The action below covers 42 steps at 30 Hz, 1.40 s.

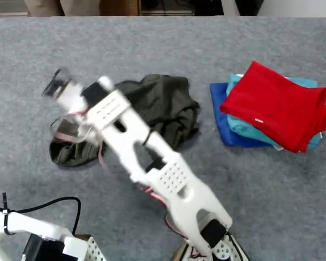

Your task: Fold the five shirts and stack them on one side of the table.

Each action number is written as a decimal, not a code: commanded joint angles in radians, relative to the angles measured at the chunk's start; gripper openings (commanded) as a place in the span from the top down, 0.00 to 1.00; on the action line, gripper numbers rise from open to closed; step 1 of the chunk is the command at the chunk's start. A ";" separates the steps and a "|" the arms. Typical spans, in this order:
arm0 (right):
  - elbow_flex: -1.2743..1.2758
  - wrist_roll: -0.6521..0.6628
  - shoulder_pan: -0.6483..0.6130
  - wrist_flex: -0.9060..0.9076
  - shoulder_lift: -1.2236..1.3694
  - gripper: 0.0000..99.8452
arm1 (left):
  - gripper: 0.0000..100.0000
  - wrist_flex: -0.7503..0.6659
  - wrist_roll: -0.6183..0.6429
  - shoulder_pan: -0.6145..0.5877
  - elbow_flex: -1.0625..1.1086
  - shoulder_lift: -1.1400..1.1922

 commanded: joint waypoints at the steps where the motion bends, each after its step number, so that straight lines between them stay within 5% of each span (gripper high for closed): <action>1: 0.064 0.011 -0.079 0.018 -0.076 0.73 | 0.78 0.002 -0.035 0.000 -0.025 -0.024; 7: 0.150 0.012 -0.136 -0.002 -0.074 0.73 | 0.78 -0.002 -0.044 -0.002 -0.025 -0.025; 17: 0.163 0.005 -0.077 -0.302 0.101 0.79 | 0.78 -0.002 -0.044 0.003 -0.035 -0.025; 21: 0.113 -0.021 -0.064 -0.272 0.101 1.00 | 0.78 0.002 -0.044 0.005 -0.035 -0.025; 34: -0.541 -0.104 0.035 0.015 0.051 1.00 | 0.78 0.005 -0.043 0.008 -0.032 -0.019; 42: -0.599 -0.120 0.074 0.011 -0.128 1.00 | 0.78 0.005 -0.043 0.003 -0.025 -0.019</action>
